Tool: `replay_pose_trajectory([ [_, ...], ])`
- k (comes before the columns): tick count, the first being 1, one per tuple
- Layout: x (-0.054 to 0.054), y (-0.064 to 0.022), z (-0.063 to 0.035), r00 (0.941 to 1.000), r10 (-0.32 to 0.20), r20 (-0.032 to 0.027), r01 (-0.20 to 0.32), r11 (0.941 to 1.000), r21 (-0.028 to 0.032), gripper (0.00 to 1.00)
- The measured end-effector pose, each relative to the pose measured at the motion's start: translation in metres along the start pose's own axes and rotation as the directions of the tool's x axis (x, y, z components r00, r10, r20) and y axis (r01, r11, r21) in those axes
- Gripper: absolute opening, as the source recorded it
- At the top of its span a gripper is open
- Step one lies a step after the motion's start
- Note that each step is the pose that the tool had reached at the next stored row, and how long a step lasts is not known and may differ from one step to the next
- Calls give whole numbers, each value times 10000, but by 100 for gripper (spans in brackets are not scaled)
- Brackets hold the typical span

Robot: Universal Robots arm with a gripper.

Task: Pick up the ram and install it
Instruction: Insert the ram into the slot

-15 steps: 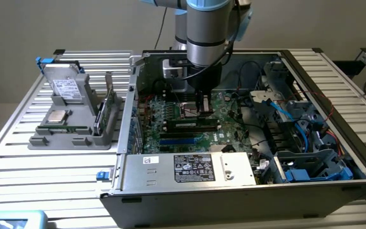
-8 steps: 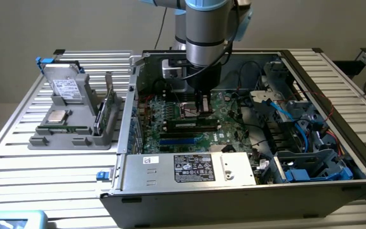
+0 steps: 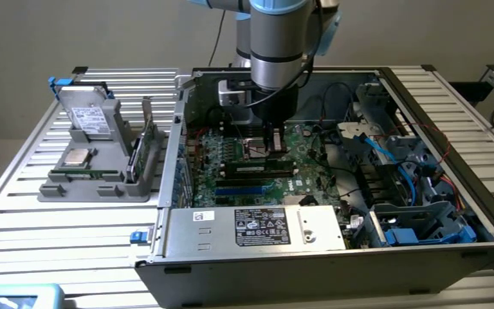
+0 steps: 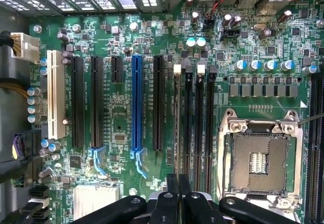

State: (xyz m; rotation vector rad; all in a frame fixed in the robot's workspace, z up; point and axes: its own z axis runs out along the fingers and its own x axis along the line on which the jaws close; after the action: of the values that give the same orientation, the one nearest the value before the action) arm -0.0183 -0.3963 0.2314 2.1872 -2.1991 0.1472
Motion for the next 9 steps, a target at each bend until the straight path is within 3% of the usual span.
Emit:
replay_pose_trajectory([
  [9, -1, 3, 14, 10000, -1, -28, 1, 10000, 0, 12],
])
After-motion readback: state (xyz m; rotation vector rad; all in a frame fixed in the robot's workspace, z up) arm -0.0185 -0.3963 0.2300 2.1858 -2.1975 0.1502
